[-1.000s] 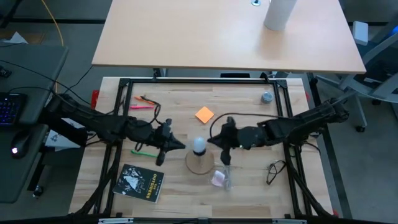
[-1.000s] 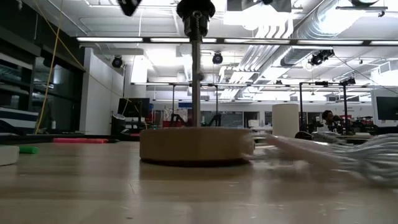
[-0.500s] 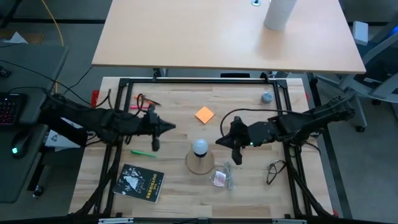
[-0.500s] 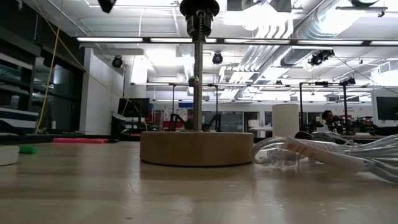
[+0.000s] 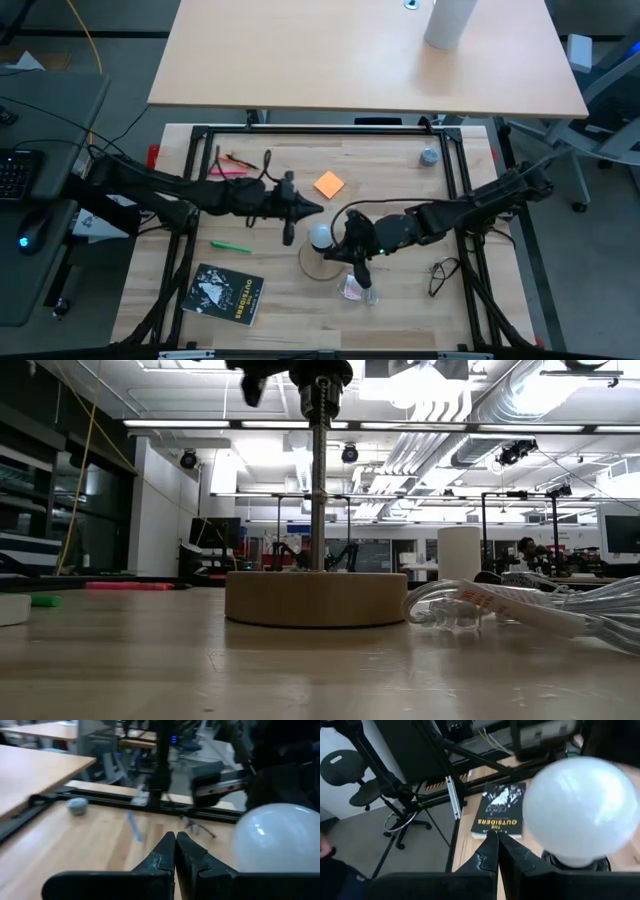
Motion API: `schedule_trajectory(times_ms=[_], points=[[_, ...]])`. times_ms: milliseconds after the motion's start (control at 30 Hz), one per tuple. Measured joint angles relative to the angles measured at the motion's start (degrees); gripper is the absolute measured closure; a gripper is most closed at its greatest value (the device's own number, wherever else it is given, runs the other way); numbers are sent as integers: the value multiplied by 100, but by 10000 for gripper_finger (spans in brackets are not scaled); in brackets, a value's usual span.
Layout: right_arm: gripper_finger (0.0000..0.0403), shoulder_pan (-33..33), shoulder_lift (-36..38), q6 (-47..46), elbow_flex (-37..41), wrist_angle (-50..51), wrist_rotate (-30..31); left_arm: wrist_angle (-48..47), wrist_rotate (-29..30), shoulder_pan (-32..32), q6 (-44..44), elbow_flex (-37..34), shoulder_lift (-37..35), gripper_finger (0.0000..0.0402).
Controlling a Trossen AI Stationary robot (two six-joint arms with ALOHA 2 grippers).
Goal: Screw lightbulb
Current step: Remove the white lightbulb from the lamp
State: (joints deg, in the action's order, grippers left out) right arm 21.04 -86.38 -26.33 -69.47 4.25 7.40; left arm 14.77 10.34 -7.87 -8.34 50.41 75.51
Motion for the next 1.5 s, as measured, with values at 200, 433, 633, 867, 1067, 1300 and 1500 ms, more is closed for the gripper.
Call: schedule_trajectory(times_ms=[200, 433, 633, 867, 1067, 1300, 1500], points=[[403, -46, -19, 111, 0, -207, 194, 142, -384, -106, -520, -2, 177, 401], [403, -33, -10, 136, -4, 213, 222, -10, -536, -426, -794, 0, 23, 401], [403, -39, 84, 252, -4, 462, 319, -946, -625, -690, -1009, 5, -464, 402], [403, -119, 345, 392, -4, 954, 632, -2208, -551, -890, -1147, 5, -1184, 402], [403, -171, 704, 383, -4, 1411, 749, -3468, -212, -1160, -1506, 2, -1833, 402], [403, -148, 699, -17, -4, 1339, 65, -3746, 1185, -1237, -1513, 0, -1924, 402], [403, -77, 609, -469, -2, 958, 216, -3753, 956, -1247, -1510, 0, -1763, 402]])
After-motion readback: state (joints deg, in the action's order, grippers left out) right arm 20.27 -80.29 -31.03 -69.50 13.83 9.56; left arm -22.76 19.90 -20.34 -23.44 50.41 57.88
